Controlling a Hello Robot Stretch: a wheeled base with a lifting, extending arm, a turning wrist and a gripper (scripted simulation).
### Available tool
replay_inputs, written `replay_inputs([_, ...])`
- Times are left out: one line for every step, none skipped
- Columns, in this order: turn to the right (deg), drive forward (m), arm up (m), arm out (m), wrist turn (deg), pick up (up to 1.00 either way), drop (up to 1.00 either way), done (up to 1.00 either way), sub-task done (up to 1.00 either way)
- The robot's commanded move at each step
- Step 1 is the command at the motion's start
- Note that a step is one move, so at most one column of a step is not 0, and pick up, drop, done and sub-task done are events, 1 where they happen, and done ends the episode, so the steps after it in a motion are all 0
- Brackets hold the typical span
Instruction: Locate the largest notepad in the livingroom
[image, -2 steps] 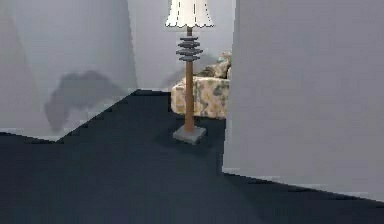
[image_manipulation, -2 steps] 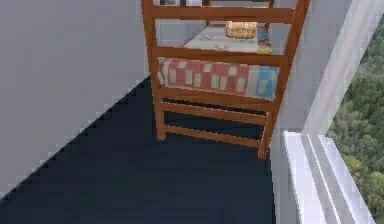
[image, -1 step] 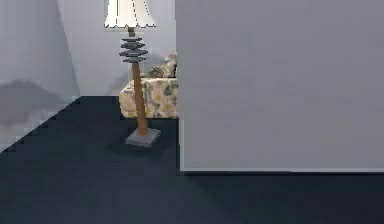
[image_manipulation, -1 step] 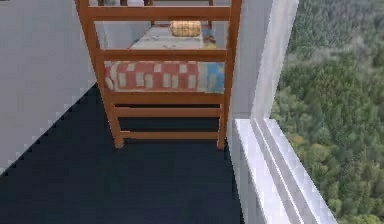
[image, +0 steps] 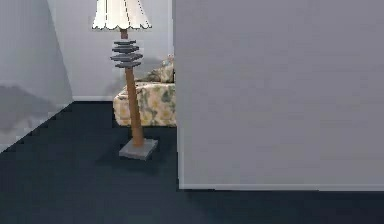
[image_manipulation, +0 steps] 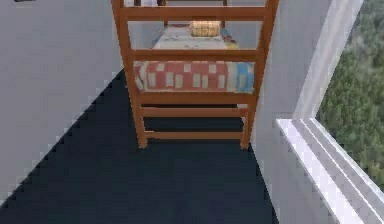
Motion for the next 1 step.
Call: replay_inputs([-45.0,0.00,0.00,0.00,0.0,0.00,0.00,0.00,0.00])
